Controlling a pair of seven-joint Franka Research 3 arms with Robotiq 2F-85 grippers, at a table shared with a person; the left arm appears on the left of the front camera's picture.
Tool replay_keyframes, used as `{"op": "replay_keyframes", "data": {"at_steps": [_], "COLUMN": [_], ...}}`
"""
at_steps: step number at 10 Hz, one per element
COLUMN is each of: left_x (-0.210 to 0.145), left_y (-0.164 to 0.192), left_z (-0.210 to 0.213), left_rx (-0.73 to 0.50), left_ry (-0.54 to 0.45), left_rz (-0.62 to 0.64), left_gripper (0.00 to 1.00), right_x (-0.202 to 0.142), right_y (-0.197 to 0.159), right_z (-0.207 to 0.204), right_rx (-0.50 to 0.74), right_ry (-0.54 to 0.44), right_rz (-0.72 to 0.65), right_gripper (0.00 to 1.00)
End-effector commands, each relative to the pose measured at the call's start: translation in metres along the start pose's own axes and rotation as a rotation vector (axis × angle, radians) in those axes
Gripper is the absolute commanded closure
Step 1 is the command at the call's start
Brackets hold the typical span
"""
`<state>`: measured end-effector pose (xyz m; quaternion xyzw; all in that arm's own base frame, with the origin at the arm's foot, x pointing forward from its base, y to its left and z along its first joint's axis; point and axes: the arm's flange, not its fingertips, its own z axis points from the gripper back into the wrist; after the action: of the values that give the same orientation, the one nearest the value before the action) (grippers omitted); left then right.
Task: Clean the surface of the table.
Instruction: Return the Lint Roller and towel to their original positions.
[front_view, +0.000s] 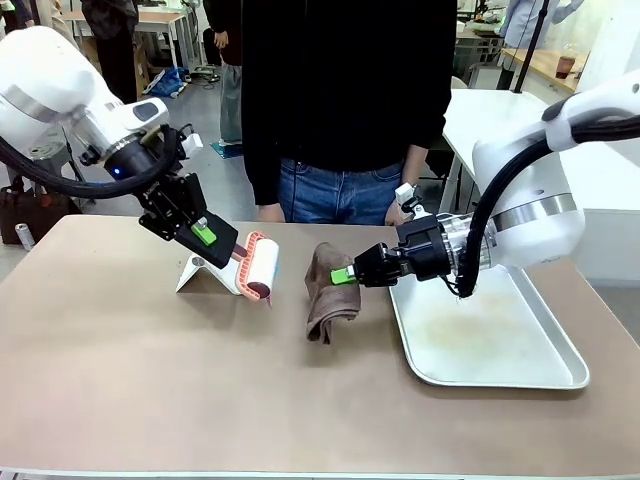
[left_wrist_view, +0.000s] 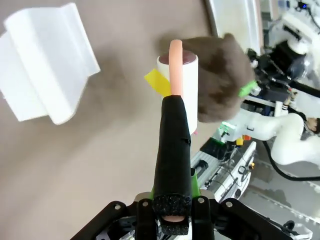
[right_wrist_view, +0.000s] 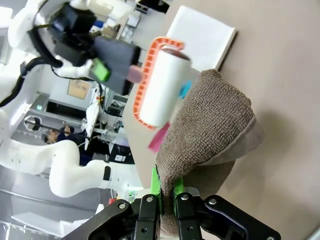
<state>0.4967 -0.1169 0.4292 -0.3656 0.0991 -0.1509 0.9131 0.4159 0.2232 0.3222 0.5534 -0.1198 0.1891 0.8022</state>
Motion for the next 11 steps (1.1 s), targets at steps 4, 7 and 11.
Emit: {"op": "replay_keyframes", "data": {"at_steps": [4, 7, 11], "left_x": [0.052, 0.076, 0.097], "left_y": [0.017, 0.026, 0.040], "left_z": [-0.005, 0.000, 0.009], "left_rx": [0.109, 0.150, 0.176], "left_ry": [-0.043, -0.015, -0.012], "left_rz": [0.168, 0.173, 0.218], "left_gripper": [0.78, 0.78, 0.78], "right_x": [0.004, 0.005, 0.006], "right_y": [-0.007, -0.011, -0.014], "right_z": [0.006, 0.005, 0.003], "right_rx": [0.031, 0.037, 0.037], "right_ry": [0.002, 0.012, 0.014], "right_rz": [-0.024, -0.035, -0.045], "right_gripper": [0.89, 0.89, 0.89]}}
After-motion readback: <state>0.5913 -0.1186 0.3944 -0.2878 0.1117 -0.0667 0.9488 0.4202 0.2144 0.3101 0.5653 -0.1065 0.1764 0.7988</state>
